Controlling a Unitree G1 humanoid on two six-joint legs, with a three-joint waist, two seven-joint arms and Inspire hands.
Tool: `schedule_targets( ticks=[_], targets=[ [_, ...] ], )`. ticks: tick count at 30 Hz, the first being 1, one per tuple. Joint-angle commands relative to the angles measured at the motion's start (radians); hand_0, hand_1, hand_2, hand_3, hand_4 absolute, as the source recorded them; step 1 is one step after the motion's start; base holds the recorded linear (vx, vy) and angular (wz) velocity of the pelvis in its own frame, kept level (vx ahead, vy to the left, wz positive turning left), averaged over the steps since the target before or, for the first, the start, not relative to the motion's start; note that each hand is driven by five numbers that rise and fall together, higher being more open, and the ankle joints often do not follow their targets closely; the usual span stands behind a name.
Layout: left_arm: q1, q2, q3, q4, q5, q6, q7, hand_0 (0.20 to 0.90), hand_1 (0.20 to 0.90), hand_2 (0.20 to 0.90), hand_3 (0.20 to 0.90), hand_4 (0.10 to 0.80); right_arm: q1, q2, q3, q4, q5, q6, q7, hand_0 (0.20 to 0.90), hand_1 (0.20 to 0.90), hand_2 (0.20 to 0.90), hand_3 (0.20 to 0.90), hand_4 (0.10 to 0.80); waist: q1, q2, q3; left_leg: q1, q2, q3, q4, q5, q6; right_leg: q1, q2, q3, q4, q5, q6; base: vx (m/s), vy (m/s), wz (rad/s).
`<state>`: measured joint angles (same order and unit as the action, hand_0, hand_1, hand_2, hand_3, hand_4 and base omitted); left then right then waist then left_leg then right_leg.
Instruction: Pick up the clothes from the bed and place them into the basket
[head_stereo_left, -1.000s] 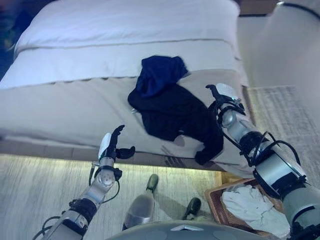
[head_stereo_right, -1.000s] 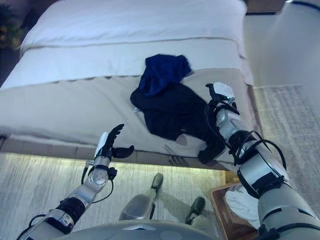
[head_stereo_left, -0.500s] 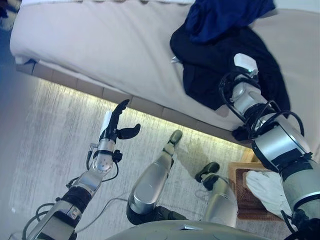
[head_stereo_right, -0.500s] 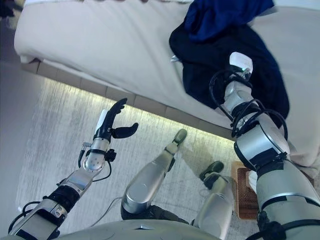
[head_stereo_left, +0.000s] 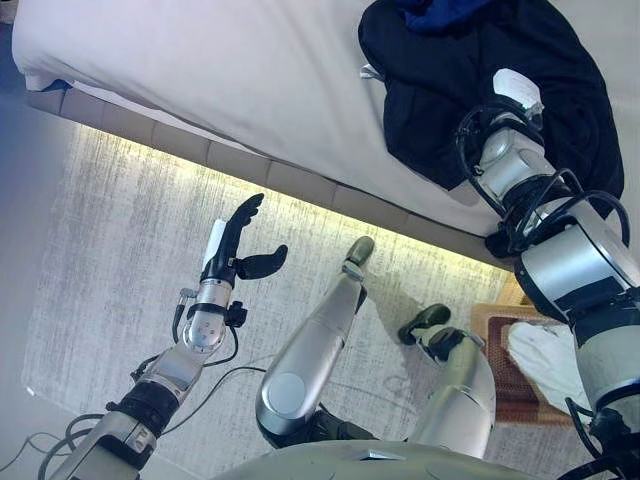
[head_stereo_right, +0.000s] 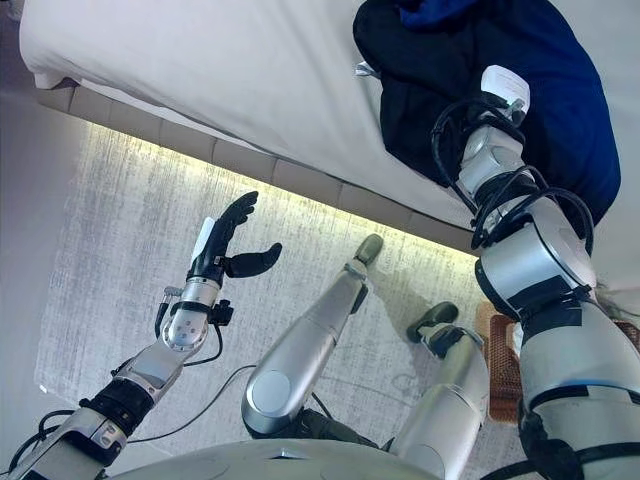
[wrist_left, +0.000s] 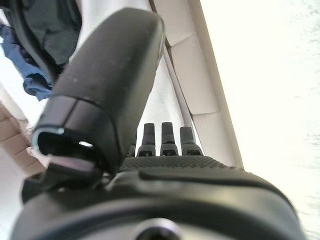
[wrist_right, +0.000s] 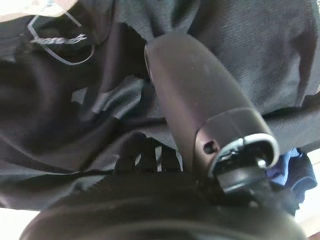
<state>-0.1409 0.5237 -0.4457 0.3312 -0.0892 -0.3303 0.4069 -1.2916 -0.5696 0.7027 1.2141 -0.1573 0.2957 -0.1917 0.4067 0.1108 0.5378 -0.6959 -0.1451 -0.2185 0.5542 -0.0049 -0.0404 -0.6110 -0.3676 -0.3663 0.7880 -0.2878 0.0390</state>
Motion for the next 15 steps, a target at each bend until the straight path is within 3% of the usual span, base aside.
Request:
schedule_targets(
  ticks=[1,15],
  targets=[
    [-0.007,0.048,0.041,-0.07,-0.028,-0.101,0.056,0.9,0.9,0.9,0.9,0.8,-0.051,-0.041,0.045,-0.033,0.017,-0.037,-0.006,0.3,0.3,0.3,0.2,0.1,0.002,0.019,-0.018,0.01,-0.029,0.133,0.108,-0.134,0.111,0.034,0.093,-0.021,0.016,0.066,-0.045,0.02,-0.023,-0.07],
    [-0.019,0.037,0.065,-0.032,-0.045,-0.101,0.075,0.9,0.9,0.9,0.9,0.8,-0.04,-0.1,-0.016,-0.152,0.055,-0.15,-0.132,0.3,0.3,0.3,0.2,0.1,-0.06,-0.02,-0.018,0.248,-0.003,0.138,0.071,-0.183,0.096,0.274,0.104,0.036,-0.106,0.081,-0.034,0.001,-0.016,-0.13]
  ],
)
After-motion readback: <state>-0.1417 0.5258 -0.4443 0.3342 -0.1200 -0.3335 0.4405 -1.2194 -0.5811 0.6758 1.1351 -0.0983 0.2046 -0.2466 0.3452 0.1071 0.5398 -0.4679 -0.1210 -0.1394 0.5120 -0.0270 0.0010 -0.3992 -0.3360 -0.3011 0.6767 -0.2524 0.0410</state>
